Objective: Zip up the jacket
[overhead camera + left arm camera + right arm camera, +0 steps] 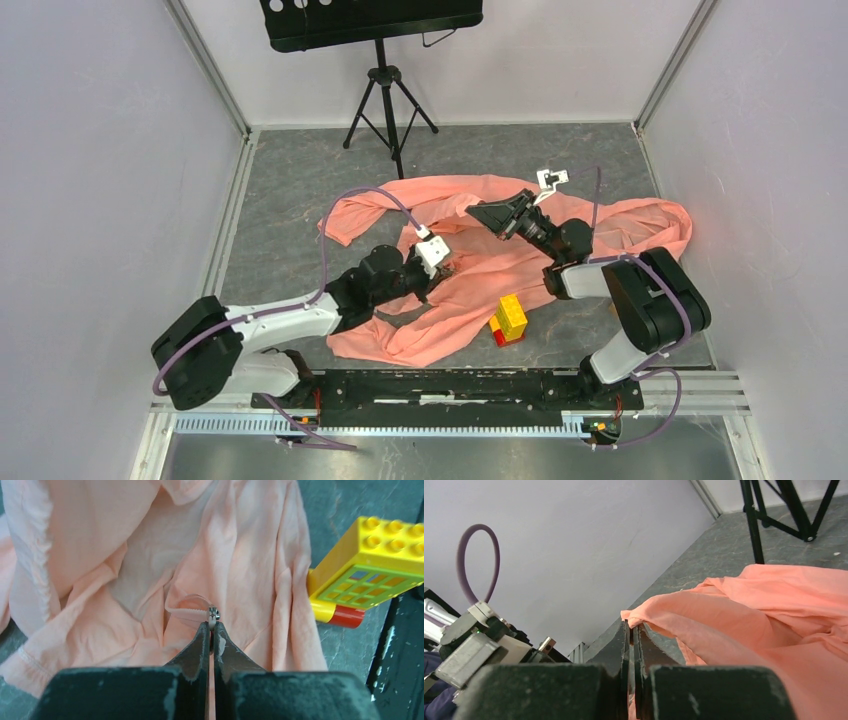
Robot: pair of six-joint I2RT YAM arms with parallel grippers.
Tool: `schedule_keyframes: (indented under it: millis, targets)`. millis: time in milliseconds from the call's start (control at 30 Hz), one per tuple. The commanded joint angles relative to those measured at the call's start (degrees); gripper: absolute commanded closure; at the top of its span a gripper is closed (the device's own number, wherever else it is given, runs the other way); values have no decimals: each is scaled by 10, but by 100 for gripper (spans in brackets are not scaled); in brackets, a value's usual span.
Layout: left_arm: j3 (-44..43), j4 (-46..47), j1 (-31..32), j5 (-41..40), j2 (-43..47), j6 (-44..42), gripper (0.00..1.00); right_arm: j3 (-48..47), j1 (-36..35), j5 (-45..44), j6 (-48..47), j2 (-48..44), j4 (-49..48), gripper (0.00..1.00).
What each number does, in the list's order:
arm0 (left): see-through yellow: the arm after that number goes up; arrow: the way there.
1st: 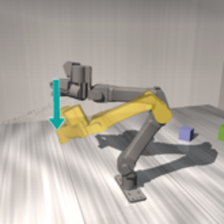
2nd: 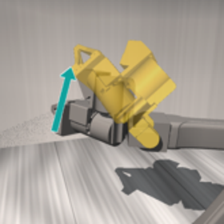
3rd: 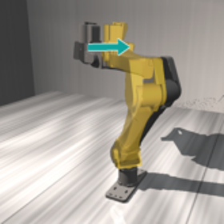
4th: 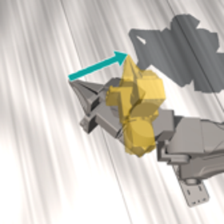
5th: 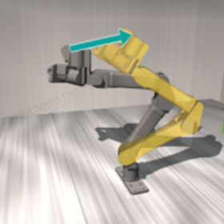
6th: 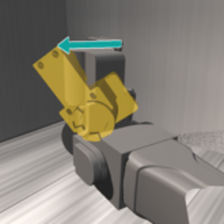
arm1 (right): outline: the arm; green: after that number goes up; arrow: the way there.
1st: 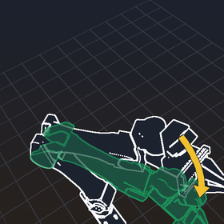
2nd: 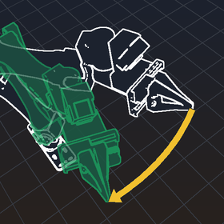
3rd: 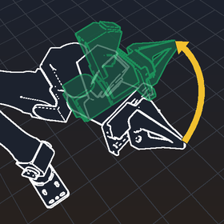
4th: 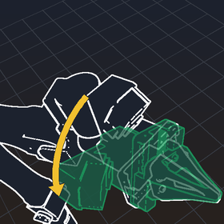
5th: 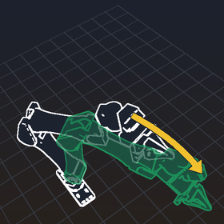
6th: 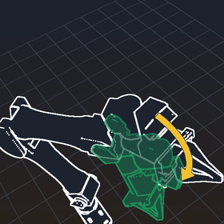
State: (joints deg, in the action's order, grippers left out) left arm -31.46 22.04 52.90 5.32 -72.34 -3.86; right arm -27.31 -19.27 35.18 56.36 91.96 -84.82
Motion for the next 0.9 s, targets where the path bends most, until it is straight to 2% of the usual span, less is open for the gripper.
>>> schedule_keyframes:
  millis: [0,100,167,400,700,867]
  targets:
    - [9,95,-6,45,29,15,98,-24,-10,13,7,6,-273,100]
    - [12,104,-8,40,48,14,98,-23,-16,14,8,3,-273,100]
    - [24,143,-11,49,60,20,98,-25,-22,15,10,0,-273,100]
    - [99,397,-39,108,74,76,98,-38,-37,18,46,-30,-274,100]
    - [106,495,-59,86,84,74,98,-57,-47,37,39,-80,-275,100]
    - [96,565,-73,80,54,103,98,-79,-62,36,10,-82,-274,100]
